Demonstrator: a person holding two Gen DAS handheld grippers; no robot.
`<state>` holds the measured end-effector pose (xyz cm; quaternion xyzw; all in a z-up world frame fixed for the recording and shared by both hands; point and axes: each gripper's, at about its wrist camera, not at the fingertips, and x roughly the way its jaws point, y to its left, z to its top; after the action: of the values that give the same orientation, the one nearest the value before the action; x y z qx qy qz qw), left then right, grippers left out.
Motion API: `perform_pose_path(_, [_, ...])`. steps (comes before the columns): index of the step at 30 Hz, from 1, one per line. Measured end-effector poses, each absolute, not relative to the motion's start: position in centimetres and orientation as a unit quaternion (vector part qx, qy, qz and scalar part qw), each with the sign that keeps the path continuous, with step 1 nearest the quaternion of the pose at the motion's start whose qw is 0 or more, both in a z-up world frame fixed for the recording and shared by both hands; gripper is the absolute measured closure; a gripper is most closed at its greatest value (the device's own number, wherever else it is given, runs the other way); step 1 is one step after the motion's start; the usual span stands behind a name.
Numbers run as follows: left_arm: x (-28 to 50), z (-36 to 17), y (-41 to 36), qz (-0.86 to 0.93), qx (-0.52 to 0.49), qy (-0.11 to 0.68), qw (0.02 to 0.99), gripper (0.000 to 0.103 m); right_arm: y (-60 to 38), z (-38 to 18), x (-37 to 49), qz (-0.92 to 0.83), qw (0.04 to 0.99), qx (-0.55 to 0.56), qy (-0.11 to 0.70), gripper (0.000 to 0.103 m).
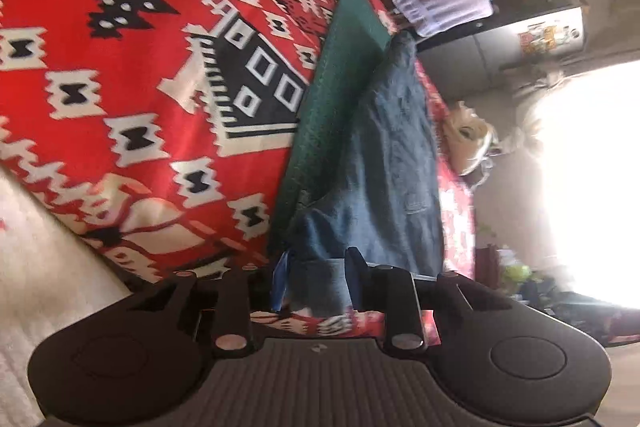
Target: Fold clothes
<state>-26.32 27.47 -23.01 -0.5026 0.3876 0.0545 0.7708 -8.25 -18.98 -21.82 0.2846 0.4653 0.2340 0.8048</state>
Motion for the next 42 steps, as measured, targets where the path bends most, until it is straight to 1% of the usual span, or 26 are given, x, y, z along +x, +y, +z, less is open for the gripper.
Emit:
perform_pose_path(3, [-27.3, -23.2, 28.7, 0.087, -0.497, 0.39, 0.77, 0.075, -19.1, -21.7, -8.3, 0.235, 0.804, 0.289, 0.464, 0.09])
perform_pose_path(7, [-26.9, -22.9, 28.6, 0.101, -0.437, 0.434, 0.782, 0.085, -19.2, -21.8, -8.3, 0.235, 0.802, 0.297, 0.463, 0.087])
perform_pose_path(12, [-24.3, -23.4, 26.6, 0.063, -0.381, 0.486, 0.784, 0.085, -19.3, -22.0, -8.1, 0.235, 0.801, 0.298, 0.464, 0.086])
perform_pose_path(15, [-23.6, -23.6, 25.9, 0.044, -0.393, 0.489, 0.778, 0.083, -19.5, -22.2, -8.0, 0.233, 0.799, 0.303, 0.464, 0.086])
perform_pose_path(21, [-23.6, -21.6, 27.0, 0.033, -0.425, 0.442, 0.79, 0.083, -19.9, -22.3, -8.4, 0.23, 0.797, 0.309, 0.464, 0.085])
perform_pose_path(25, [-22.5, -21.4, 27.2, 0.028, -0.432, 0.439, 0.788, 0.083, -20.0, -22.6, -8.5, 0.229, 0.793, 0.316, 0.467, 0.085])
perform_pose_path(30, [-21.4, -22.2, 26.1, 0.02, -0.418, 0.469, 0.778, 0.074, -19.9, -22.5, -8.4, 0.23, 0.794, 0.32, 0.463, 0.085])
perform_pose_path(33, [-21.5, -21.9, 25.6, 0.008, -0.421, 0.466, 0.778, 0.07, -20.0, -22.5, -8.4, 0.229, 0.793, 0.322, 0.463, 0.084])
perform_pose_path(34, [-21.5, -21.7, 25.5, 0.006, -0.42, 0.464, 0.78, 0.066, -20.0, -22.5, -8.4, 0.229, 0.793, 0.322, 0.463, 0.084])
perform_pose_path(36, [-21.2, -21.8, 25.2, 0.017, -0.402, 0.474, 0.783, 0.065, -19.9, -22.6, -8.4, 0.23, 0.793, 0.321, 0.465, 0.084])
perform_pose_path(38, [-20.8, -22.2, 24.9, 0.027, -0.387, 0.484, 0.784, 0.068, -19.8, -22.6, -8.3, 0.232, 0.792, 0.319, 0.466, 0.084])
perform_pose_path(39, [-20.6, -22.1, 24.8, 0.027, -0.387, 0.485, 0.784, 0.068, -19.7, -22.6, -8.3, 0.233, 0.791, 0.318, 0.467, 0.084])
perform_pose_path(40, [-20.5, -22.0, 24.6, 0.028, -0.38, 0.487, 0.786, 0.071, -19.6, -22.6, -8.2, 0.234, 0.791, 0.317, 0.469, 0.084])
perform_pose_path(41, [-20.4, -21.8, 24.3, 0.029, -0.362, 0.489, 0.793, 0.084, -19.5, -22.6, -8.1, 0.236, 0.791, 0.314, 0.47, 0.084])
perform_pose_path(42, [-20.5, -21.6, 24.2, 0.029, -0.352, 0.487, 0.799, 0.09, -19.3, -22.6, -8.1, 0.238, 0.791, 0.311, 0.471, 0.084])
